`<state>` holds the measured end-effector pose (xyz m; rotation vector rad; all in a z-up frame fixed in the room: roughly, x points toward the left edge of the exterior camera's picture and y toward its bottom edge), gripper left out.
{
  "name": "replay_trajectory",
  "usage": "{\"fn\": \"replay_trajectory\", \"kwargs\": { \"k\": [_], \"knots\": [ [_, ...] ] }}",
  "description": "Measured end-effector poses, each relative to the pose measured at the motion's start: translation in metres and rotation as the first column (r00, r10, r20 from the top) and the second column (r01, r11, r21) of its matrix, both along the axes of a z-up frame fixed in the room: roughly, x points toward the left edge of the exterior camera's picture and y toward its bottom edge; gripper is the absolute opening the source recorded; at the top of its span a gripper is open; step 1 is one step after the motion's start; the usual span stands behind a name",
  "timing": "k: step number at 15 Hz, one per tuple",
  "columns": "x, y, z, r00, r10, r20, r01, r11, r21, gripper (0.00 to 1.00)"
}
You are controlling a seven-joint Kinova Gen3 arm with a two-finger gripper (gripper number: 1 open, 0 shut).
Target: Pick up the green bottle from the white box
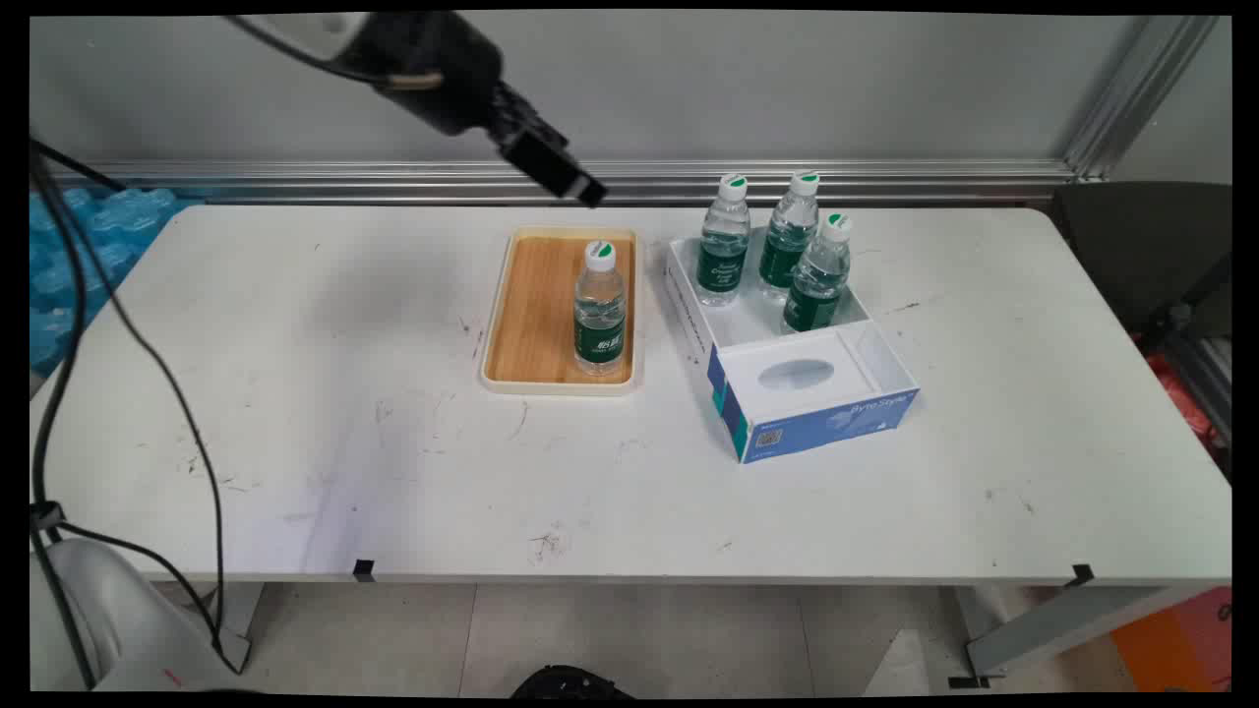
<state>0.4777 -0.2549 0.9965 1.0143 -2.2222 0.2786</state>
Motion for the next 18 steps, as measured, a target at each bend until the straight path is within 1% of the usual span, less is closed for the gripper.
{"fn": "replay_trajectory", "kwargs": {
  "k": [2, 5, 7, 9, 13, 18],
  "knots": [
    [-0.012, -0.01, -0.004, 1.0, 0.025, -0.001, -0.025, 1.0, 0.004, 1.0],
    [-0.036, -0.036, -0.018, 0.998, 0.061, 0.015, -0.061, 0.998, 0.0, 1.0],
    [-0.047, -0.049, -0.029, 0.997, 0.067, 0.026, -0.067, 0.998, -0.006, 1.0],
    [-0.058, -0.062, -0.041, 0.997, 0.071, 0.037, -0.07, 0.997, -0.01, 1.0],
    [-0.084, -0.095, -0.074, 0.995, 0.084, 0.056, -0.083, 0.996, -0.013, 1.0],
    [-0.103, -0.127, -0.108, 0.991, 0.111, 0.071, -0.111, 0.994, -0.013, 1.0]
  ]
}}
